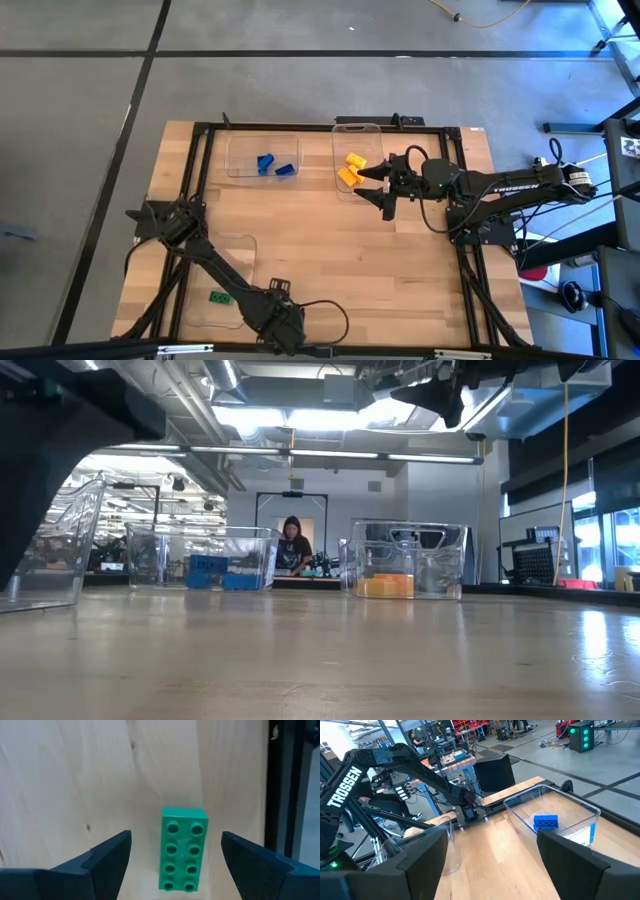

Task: Sort & place blocks by color
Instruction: Put the green game piece into the bottom left transparent bin

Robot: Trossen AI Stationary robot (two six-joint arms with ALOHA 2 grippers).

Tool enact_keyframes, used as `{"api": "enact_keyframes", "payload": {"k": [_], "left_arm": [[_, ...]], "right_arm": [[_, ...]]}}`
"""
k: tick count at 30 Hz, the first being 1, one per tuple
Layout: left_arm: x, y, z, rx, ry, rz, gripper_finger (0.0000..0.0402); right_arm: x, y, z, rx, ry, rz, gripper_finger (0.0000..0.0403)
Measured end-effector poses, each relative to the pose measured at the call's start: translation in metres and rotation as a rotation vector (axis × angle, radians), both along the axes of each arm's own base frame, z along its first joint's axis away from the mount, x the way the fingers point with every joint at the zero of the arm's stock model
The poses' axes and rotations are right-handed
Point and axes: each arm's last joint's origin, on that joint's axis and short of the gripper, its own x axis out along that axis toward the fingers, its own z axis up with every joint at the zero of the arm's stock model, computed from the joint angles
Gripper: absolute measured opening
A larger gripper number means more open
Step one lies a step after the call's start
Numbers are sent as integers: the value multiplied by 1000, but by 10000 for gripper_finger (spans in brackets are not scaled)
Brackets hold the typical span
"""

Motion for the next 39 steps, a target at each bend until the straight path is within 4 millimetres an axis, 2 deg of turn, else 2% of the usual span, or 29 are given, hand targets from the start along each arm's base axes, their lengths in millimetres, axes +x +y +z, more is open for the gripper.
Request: {"api": "enact_keyframes", "payload": {"k": [18,26,39], "left_arm": [[-1,3,-16,-48,22,-1,299],[-5,5,-25,-76,42,-5,281],[-1,9,-26,-84,34,11,264]], "right_arm": [[0,0,-1,0,6,0,310],[0,0,-1,0,7,0,310],[0,0,-1,47,7,-5,310]]}}
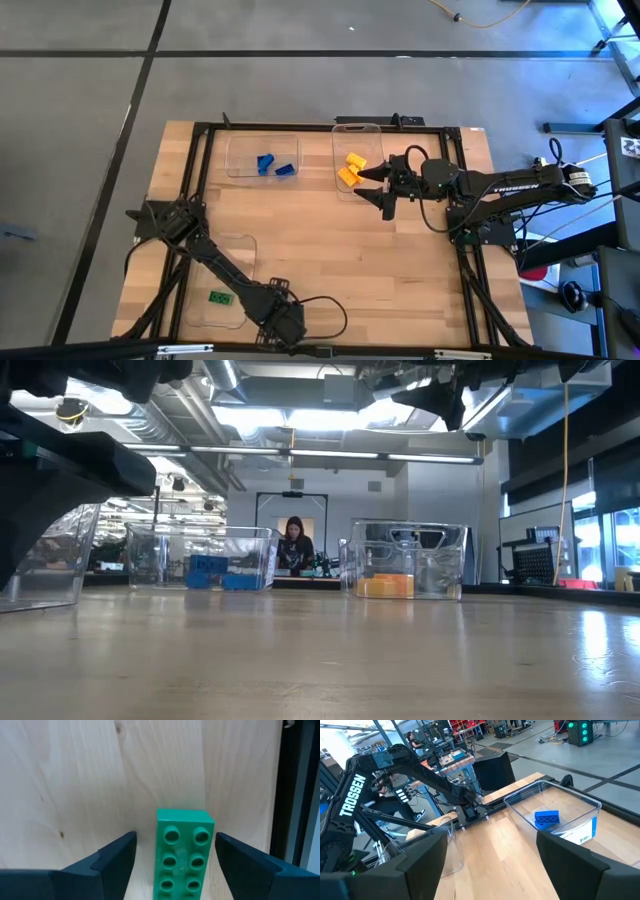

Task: Sort & place blocks by color
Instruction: Put the green game piece into the bottom left transparent bin

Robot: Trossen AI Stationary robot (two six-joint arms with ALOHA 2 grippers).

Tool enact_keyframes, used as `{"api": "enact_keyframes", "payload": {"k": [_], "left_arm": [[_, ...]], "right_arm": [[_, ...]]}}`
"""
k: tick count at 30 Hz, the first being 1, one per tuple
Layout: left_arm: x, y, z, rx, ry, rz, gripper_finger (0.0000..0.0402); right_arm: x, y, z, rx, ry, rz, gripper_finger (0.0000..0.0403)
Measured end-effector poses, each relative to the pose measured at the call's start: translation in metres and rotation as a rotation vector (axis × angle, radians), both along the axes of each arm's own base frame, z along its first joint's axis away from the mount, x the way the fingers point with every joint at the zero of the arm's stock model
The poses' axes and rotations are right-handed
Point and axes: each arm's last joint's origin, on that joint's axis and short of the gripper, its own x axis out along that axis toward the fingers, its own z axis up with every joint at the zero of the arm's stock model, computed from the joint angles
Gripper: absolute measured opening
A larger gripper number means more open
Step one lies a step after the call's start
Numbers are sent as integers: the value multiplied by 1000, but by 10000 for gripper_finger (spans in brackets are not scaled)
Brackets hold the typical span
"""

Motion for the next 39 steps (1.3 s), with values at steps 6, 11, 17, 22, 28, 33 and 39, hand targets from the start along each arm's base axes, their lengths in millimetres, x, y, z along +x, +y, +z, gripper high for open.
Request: {"api": "enact_keyframes", "payload": {"k": [6,11,17,22,28,33,39], "left_arm": [[4,5,-1,6,2,12,205],[7,11,0,12,-4,2,143],[18,25,14,3,-62,-18,129],[19,50,54,-42,-94,15,129],[14,90,128,-17,-355,114,129],[-4,126,185,10,-672,266,129],[-40,163,197,-74,-993,461,129]], "right_arm": [[0,0,-1,1,7,0,310],[0,0,-1,1,15,0,310],[0,0,-2,0,19,0,310],[0,0,-2,-1,21,0,310],[0,0,-2,-2,24,3,310],[0,3,-2,11,23,103,310],[0,5,-2,-7,23,163,310]]}}
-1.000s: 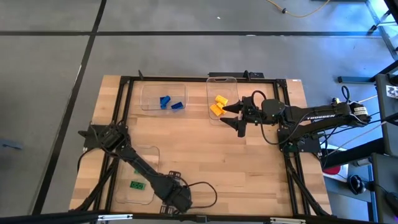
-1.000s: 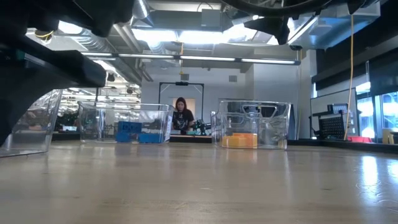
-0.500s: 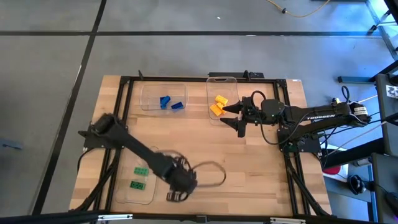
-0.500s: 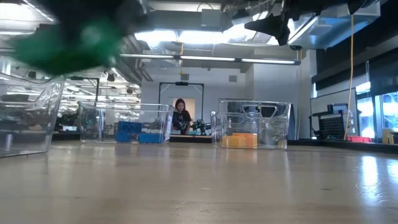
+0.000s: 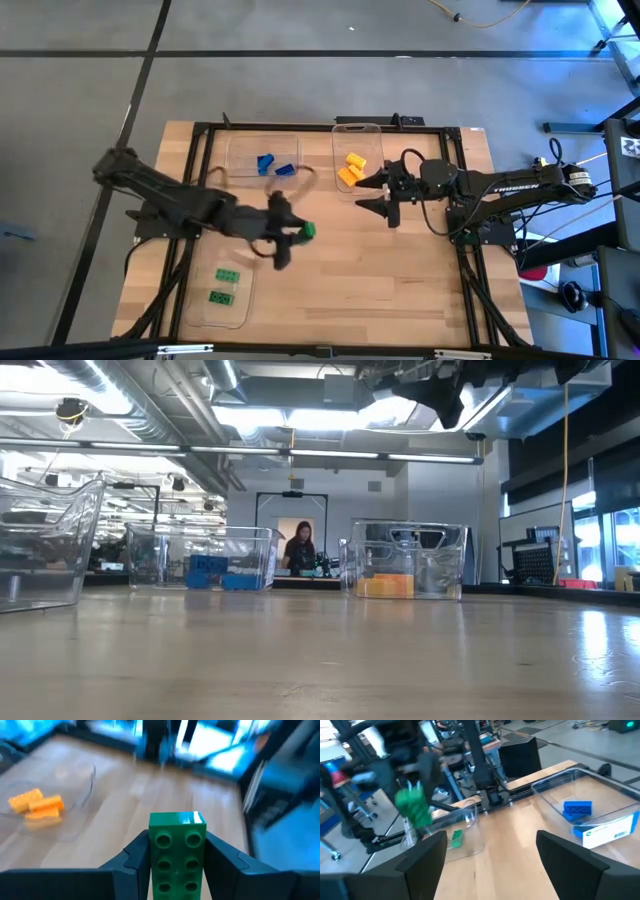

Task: Sort & place blocks by color
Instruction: Put the green game piece into the bottom left transparent bin

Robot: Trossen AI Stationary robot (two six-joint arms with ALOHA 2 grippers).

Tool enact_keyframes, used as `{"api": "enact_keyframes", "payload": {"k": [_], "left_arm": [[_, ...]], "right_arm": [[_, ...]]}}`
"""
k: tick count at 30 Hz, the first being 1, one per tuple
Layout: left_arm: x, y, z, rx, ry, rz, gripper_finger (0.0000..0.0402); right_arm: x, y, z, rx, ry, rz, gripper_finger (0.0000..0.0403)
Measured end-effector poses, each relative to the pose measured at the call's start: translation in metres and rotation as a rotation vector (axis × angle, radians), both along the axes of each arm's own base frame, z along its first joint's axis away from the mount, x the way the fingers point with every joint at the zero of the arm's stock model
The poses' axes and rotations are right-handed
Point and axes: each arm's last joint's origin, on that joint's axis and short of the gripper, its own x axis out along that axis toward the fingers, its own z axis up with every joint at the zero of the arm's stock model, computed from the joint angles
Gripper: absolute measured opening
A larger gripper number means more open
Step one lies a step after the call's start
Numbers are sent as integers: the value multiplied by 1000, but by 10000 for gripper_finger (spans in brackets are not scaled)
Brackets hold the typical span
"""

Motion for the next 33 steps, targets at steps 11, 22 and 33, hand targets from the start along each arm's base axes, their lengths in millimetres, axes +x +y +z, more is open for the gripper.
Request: {"api": "enact_keyframes", "payload": {"k": [11,22,33], "left_arm": [[-69,32,-23,-91,-380,99,129],[-90,57,-33,-52,-582,-40,129],[-88,73,-28,-60,-640,-87,129]], "right_arm": [[1,5,7,-41,-76,110,310],[6,21,5,-77,-94,68,310],[11,29,4,-81,-117,20,310]]}}
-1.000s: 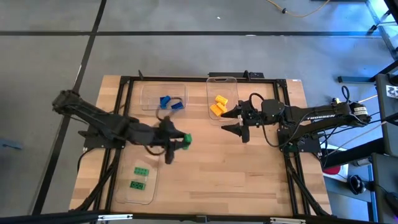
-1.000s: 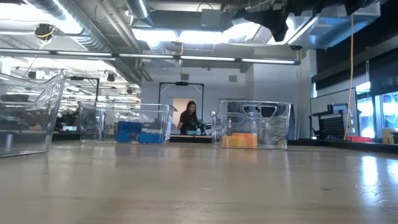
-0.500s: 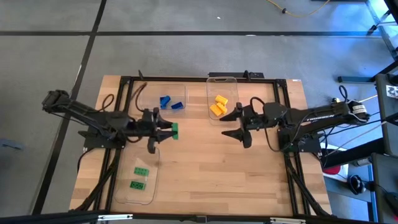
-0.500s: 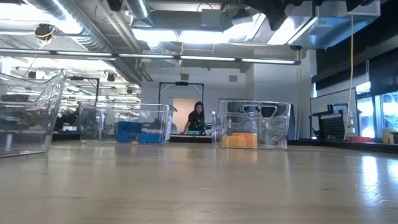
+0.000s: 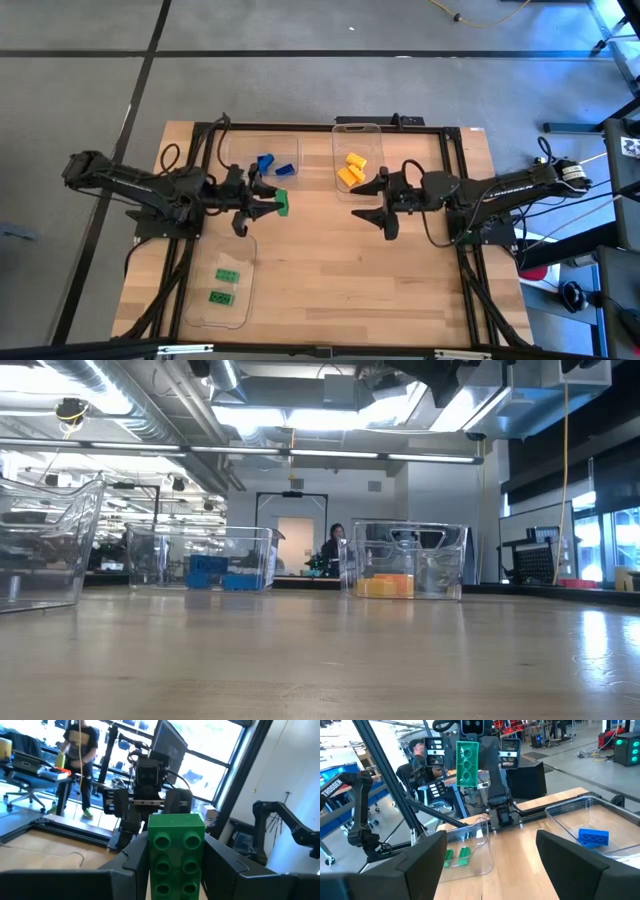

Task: Sort & place blocks by color
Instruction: Put the green game piece into the bottom left transparent bin

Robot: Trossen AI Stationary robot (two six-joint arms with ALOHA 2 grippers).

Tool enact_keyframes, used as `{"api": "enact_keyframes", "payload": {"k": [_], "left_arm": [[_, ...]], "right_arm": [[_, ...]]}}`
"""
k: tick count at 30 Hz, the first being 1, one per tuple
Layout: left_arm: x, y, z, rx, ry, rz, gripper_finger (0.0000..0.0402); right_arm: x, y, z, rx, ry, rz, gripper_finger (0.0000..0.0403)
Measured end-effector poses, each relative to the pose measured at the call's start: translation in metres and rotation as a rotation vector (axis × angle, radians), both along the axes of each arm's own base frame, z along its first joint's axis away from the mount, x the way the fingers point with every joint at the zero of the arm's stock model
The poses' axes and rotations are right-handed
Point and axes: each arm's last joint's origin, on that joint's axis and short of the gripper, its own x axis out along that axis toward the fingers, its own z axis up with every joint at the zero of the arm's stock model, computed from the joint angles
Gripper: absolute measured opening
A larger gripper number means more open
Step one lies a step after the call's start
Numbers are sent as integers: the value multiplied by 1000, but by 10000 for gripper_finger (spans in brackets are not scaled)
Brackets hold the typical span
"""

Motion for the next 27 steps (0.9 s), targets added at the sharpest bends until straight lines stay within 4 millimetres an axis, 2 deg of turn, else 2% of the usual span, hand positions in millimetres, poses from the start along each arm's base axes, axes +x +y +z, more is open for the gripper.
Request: {"api": "enact_keyframes", "payload": {"k": [7,27], "left_arm": [[0,3,0,-9,-3,35,129],[0,3,0,5,-2,61,129]], "right_arm": [[1,0,-1,-55,1,2,310],[1,0,0,-56,-5,2,310]]}}
